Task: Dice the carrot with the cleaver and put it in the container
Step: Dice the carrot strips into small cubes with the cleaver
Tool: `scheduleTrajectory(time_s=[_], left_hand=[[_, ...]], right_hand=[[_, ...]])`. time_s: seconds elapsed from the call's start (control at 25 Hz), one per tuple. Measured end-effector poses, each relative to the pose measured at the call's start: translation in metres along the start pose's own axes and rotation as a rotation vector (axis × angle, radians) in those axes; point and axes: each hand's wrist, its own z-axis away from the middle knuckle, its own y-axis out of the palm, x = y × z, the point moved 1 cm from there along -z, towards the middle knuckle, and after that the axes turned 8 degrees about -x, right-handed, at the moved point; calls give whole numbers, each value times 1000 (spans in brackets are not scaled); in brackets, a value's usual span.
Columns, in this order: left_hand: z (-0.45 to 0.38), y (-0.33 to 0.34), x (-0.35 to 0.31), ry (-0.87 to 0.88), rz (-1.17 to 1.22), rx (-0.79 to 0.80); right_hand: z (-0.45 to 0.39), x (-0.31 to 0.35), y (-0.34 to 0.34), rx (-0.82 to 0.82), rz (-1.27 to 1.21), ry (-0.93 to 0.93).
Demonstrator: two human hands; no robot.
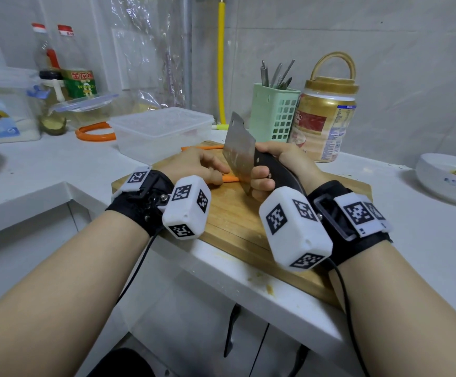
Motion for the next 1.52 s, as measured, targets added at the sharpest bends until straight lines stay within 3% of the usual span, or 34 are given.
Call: scheduleTrajectory(time_s=[1.52], left_hand=[[4, -2, -1, 21, -6, -25]], right_hand=[[2, 1, -4, -11, -44, 1]])
